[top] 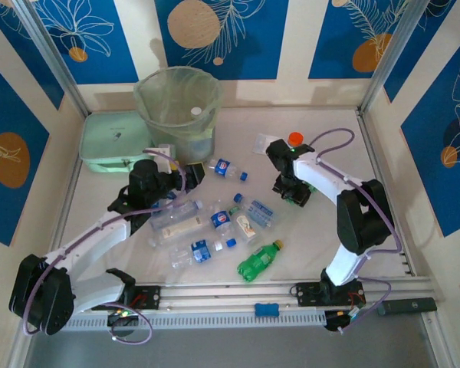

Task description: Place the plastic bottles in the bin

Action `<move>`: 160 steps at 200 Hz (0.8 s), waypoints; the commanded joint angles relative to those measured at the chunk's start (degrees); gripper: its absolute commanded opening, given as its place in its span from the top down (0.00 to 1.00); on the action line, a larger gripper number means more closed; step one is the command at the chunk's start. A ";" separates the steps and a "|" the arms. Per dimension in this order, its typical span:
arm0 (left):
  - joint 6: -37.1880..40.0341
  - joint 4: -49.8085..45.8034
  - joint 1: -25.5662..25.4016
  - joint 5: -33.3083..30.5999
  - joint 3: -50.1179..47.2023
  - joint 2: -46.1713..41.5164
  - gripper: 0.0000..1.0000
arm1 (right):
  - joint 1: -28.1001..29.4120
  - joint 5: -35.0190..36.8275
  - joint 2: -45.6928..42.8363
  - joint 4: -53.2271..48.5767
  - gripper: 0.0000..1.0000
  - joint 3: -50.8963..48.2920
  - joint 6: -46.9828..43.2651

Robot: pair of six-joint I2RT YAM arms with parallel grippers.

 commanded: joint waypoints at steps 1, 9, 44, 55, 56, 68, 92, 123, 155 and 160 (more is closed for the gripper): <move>-4.05 2.10 3.00 3.80 -1.28 -0.05 0.00 | 0.67 0.39 -4.60 5.24 0.49 2.24 -14.24; -4.90 2.22 4.04 4.83 -1.35 0.04 0.00 | 0.50 -2.34 -5.84 8.16 0.49 3.06 -18.17; -7.37 1.32 8.01 7.60 -0.62 0.13 0.00 | -0.21 -16.73 -7.80 17.31 0.52 9.64 -28.95; -8.88 1.72 9.55 9.14 -0.35 0.17 0.00 | -0.17 -22.31 -7.85 19.95 0.52 11.19 -31.68; -9.06 1.75 9.65 9.28 -0.32 0.13 0.00 | -0.19 -22.89 -7.85 20.19 0.52 11.24 -31.94; -10.39 2.33 10.56 11.19 0.24 0.05 0.00 | -0.13 -29.13 -8.06 23.01 0.53 11.81 -34.73; -12.61 2.05 10.97 14.66 2.79 -0.64 0.00 | 0.22 -38.72 -10.16 28.94 0.53 8.99 -39.76; -19.30 3.35 10.91 19.19 6.34 -1.17 0.00 | 1.14 -45.93 -15.70 38.36 0.53 -0.07 -43.50; -32.14 12.39 9.57 23.68 8.17 2.18 0.00 | 4.62 -48.38 -19.39 44.12 0.55 -6.28 -47.17; -33.79 13.77 8.89 23.85 8.50 2.97 0.00 | 5.55 -47.81 -20.16 44.96 0.55 -7.08 -48.01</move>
